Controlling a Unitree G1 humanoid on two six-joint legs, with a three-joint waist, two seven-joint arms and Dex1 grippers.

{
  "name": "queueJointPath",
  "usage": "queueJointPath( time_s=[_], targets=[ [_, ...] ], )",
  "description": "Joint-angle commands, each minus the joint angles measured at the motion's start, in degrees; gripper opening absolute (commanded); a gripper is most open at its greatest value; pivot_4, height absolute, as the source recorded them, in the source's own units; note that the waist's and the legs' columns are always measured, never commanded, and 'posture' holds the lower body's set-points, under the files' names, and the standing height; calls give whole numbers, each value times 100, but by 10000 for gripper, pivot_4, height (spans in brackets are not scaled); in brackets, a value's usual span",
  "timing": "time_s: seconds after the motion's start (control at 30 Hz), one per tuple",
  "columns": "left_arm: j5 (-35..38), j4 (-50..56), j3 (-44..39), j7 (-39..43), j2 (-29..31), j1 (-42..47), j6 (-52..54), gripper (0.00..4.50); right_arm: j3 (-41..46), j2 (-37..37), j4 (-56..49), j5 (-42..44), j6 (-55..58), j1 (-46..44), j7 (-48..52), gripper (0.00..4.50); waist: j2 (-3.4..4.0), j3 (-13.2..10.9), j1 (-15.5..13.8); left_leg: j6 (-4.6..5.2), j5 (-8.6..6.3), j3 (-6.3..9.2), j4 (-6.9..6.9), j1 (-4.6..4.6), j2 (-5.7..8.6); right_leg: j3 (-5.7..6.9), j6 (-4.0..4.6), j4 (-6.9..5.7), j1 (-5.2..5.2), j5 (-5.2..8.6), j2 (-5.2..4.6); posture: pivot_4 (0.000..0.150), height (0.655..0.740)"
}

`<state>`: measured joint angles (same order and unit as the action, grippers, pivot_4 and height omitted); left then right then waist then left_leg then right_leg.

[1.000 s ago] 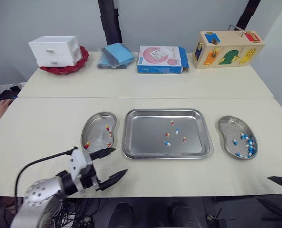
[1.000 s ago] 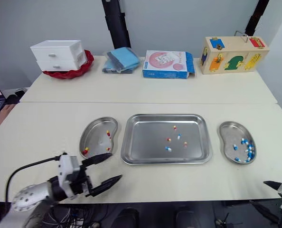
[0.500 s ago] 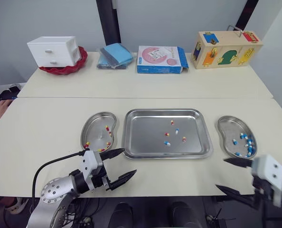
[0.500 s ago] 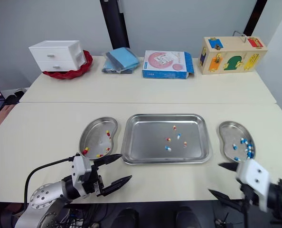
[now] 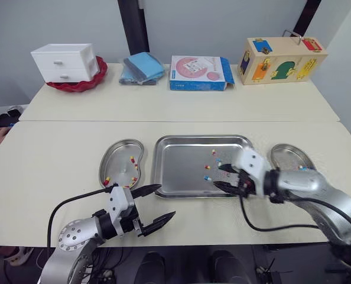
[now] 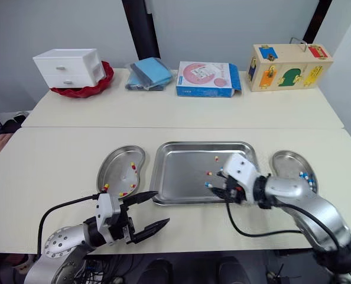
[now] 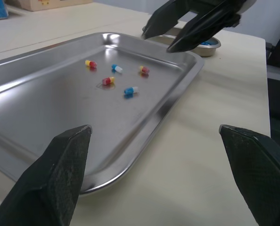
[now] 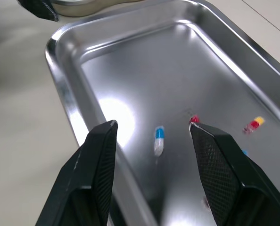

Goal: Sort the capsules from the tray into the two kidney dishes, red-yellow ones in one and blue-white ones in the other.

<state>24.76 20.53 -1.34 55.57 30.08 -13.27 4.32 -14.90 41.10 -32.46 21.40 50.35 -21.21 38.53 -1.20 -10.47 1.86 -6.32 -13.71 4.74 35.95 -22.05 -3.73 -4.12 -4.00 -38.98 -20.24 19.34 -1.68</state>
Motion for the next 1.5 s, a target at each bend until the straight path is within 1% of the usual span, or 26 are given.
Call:
queueJointPath(
  time_s=[0.03, 0.13, 0.33, 0.47, 0.67, 0.7, 0.9, 1.0, 1.17, 1.33, 1.5],
  targets=[
    [0, 237, 93, -50, -12, -28, -86, 45000, -499, -265, 368, -325, 125, -417, -104, 26589, 0, -1, -21, 0, 0, 1, -1, -3, 0, 2, 0, 0, -2, 0, 0, 1500, 7400],
    [-3, 236, 121, -75, -16, -19, -94, 45000, -830, -428, 695, -548, 119, -605, -82, 26589, 1, -1, -25, 0, 0, 3, -1, -9, 0, 5, 0, 0, -5, 0, -1, 1500, 7400],
    [-19, 222, 175, -130, -22, -2, -112, 45000, -1127, -594, 1264, -884, 51, -741, -47, 26589, 4, -3, -2, 0, 0, 3, 0, -9, 0, 5, 1, -4, -8, -1, -1, 1500, 7400],
    [-17, 208, 169, -125, -11, -8, -133, 45000, -1208, -606, 1447, -1068, -49, -801, 19, 18194, 4, -3, -2, 0, 0, 3, -1, -10, 0, 5, 1, -4, -9, -1, -1, 1500, 7400],
    [-34, 199, 181, -101, 1, -35, -192, 45000, -1318, -556, 1552, -1331, -317, -893, 256, 1396, 5, -3, -2, 0, 0, 3, -1, -8, 0, 5, 1, -4, -8, -1, -1, 1500, 7400],
    [-33, 192, 182, -94, 7, -38, -205, 45000, -1322, -548, 1554, -1372, -365, -902, 294, 311, 5, -3, -2, 0, 0, 3, -2, -8, 0, 5, 1, -3, -8, -1, -1, 1500, 7400],
    [-21, 129, 183, -3, 44, -12, -253, 45000, -1165, -575, 1473, -1448, -651, -941, 470, 311, 6, -4, -1, 0, 0, 3, -2, -9, 0, 5, 1, -3, -9, 0, -1, 1500, 7400],
    [42, 67, 187, 186, 111, 64, -256, 45000, -621, -419, 941, -1191, -419, -849, 492, 311, 11, -7, -7, 0, 0, 3, -2, -11, 0, 5, 1, -3, -11, 0, -1, 1500, 7400],
    [119, -41, 238, 639, 253, 169, -369, 45000, 469, -77, 45, -620, 181, -369, 548, 311, 13, -9, -27, 0, 0, 9, 0, -47, 0, 13, 0, -1, -32, -1, -1, 1500, 7400],
    [370, -180, 224, 1129, 254, 289, -579, 45000, 2125, 511, -562, -117, 838, 510, 594, 311, 15, -10, -36, 0, 0, 10, 1, -60, 1, 14, 1, 0, -43, -1, -1, 1500, 7400],
    [495, -369, 213, 1362, 168, 417, -755, 45000, 3486, 1040, -622, -75, 951, 1661, 709, 311, 16, -9, -30, 0, 0, 8, 0, -60, 0, 13, 1, 0, -44, -1, -1, 1500, 7400]
  ],
)
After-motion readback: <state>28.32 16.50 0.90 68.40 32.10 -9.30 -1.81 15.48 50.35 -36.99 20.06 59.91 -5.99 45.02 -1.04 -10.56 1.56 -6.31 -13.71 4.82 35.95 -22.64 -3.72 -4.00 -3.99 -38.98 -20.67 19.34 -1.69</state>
